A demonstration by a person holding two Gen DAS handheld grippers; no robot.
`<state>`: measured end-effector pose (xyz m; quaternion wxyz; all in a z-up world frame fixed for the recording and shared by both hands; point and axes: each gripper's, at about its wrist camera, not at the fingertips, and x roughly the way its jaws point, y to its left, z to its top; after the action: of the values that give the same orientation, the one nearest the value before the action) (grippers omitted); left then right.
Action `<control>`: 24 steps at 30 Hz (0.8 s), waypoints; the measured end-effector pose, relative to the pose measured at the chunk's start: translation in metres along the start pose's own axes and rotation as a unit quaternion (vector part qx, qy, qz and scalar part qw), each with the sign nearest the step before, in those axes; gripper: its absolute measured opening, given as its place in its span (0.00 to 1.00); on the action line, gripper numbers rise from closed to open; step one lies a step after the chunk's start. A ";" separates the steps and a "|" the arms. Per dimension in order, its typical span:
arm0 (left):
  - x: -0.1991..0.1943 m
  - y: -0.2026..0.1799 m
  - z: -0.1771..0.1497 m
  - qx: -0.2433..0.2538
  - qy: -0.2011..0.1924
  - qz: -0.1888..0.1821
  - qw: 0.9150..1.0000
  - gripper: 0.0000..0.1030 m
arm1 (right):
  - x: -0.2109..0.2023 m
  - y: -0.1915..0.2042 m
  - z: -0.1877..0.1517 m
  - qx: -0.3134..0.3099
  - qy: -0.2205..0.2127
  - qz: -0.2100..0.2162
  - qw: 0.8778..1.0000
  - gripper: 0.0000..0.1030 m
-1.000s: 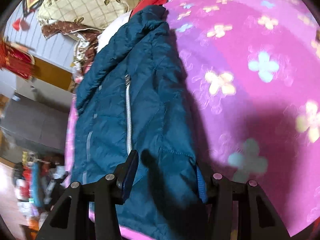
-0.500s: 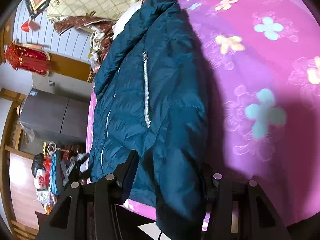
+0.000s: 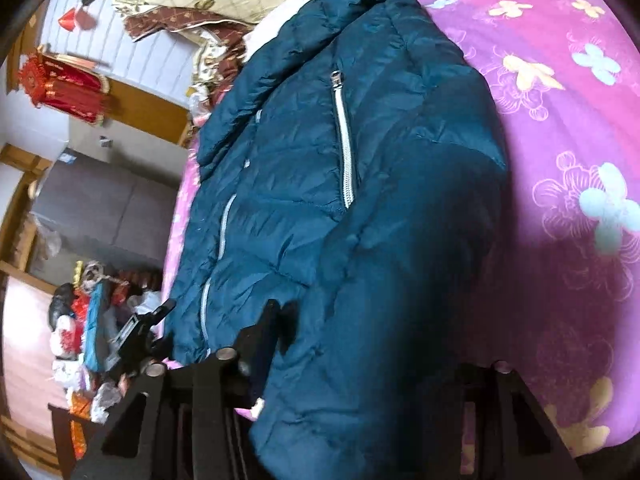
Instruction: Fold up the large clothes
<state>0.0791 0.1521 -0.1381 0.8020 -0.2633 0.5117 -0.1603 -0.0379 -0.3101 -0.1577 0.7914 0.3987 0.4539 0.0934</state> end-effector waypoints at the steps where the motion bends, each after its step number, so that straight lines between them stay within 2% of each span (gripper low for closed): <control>1: 0.000 -0.008 -0.001 0.015 -0.002 0.023 1.000 0.44 | 0.001 0.001 0.001 -0.001 0.000 -0.009 1.000 0.36; 2: 0.000 -0.016 -0.002 0.032 -0.003 0.050 0.998 0.27 | 0.001 0.002 0.002 0.000 0.000 -0.013 1.000 0.32; 3: -0.002 -0.025 -0.002 0.053 -0.004 0.088 0.995 0.15 | -0.001 0.002 0.003 0.000 0.000 -0.016 1.000 0.26; 5: -0.006 -0.034 -0.002 0.069 -0.005 0.103 0.992 0.12 | -0.007 0.004 0.005 -0.002 -0.006 -0.018 1.000 0.22; 14: -0.065 -0.062 0.005 0.085 -0.060 0.063 0.993 0.09 | -0.055 0.013 0.011 -0.007 -0.047 0.007 0.999 0.16; 24: -0.087 -0.085 -0.019 0.112 -0.092 0.091 0.985 0.08 | -0.092 0.015 0.010 -0.016 -0.069 0.012 0.997 0.13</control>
<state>0.0258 0.1242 -0.0308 0.8815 -0.1378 0.4360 -0.1179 -0.0793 -0.3522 -0.0853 0.8258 0.3969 0.3922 0.0822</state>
